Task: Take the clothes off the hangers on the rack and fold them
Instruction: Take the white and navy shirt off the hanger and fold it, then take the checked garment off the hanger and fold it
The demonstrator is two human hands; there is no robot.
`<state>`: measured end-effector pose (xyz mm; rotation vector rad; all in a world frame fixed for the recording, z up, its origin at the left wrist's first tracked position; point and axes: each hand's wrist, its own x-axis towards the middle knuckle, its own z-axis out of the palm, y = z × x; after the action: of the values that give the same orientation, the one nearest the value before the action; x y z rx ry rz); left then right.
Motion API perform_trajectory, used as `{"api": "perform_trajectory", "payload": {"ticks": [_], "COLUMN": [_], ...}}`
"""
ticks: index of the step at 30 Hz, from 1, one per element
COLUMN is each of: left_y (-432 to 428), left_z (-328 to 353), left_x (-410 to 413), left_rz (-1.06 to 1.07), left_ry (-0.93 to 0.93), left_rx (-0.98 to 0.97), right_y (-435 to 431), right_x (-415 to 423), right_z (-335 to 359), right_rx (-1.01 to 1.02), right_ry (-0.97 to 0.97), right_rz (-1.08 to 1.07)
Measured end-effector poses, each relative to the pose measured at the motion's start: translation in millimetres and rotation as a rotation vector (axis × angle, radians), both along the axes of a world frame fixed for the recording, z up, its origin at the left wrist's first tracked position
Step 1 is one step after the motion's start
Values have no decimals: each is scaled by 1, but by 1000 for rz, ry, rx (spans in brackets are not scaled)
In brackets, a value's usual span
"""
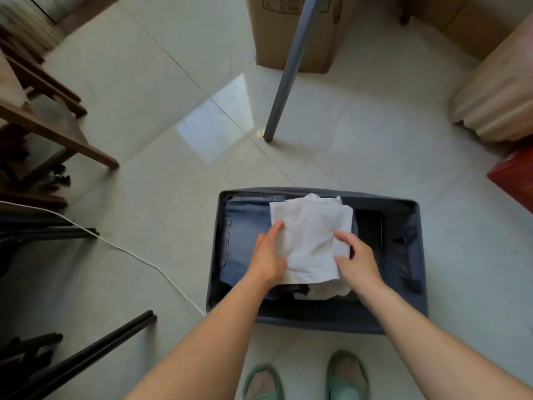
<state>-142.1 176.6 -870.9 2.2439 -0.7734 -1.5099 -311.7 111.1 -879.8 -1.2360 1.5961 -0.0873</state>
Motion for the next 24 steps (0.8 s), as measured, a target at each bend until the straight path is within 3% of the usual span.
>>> {"api": "perform_trajectory", "payload": {"ticks": [7,12,15,19,24], "left_y": [-10,-13,-12,3,29], "left_z": [-19,15,53,122,222], "left_x": [1,3,-7,-28,-44], "left_rz": [-163,-109,71,402,667], "left_ry": [-184,-199,-81,211,422], "left_rx": [91,97,100,24,-107], "right_y": [-4,-9,-7,2,19], "right_x": [-5,-4,-2,-2,-15], "right_z": [-19,15,52,120,224], "right_rx": [51,-36,1,47,124], "right_ry": [109,182,119,-104,-372], "right_rz": [87,-14,-110,-300,-405]}}
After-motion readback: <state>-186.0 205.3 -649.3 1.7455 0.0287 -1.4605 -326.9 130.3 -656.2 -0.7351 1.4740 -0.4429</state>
